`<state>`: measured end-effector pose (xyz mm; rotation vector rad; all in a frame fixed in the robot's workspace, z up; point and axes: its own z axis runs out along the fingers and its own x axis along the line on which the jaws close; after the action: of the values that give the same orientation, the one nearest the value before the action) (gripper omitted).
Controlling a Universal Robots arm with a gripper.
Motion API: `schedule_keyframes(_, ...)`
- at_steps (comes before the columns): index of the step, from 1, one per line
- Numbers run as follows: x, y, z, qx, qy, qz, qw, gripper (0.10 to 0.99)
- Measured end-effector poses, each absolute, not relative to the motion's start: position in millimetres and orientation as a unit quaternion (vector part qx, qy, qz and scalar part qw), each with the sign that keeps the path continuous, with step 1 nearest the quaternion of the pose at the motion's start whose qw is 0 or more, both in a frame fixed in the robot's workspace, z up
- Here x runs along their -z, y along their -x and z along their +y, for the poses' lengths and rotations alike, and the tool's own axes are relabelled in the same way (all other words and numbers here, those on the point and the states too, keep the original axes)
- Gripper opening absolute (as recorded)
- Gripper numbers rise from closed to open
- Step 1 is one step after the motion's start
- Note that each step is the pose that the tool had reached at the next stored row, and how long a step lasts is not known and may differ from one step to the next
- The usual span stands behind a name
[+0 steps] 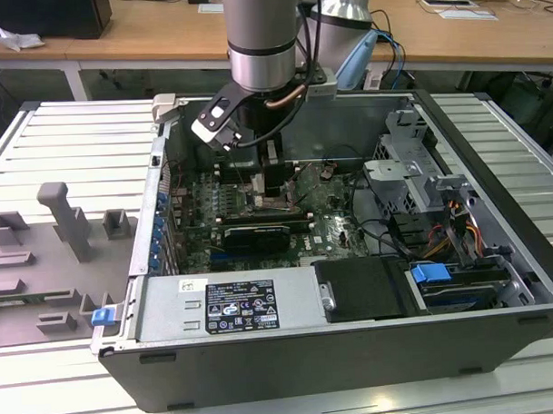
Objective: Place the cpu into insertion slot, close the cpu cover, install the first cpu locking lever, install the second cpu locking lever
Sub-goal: 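Place the cpu into insertion slot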
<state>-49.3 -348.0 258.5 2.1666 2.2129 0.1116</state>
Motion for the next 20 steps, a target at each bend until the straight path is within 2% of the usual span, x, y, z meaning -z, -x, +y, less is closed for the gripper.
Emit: schedule_keyframes(20, -225.2, 46.8, -328.1, -0.034, -0.705, 0.708, 0.02, 0.533)
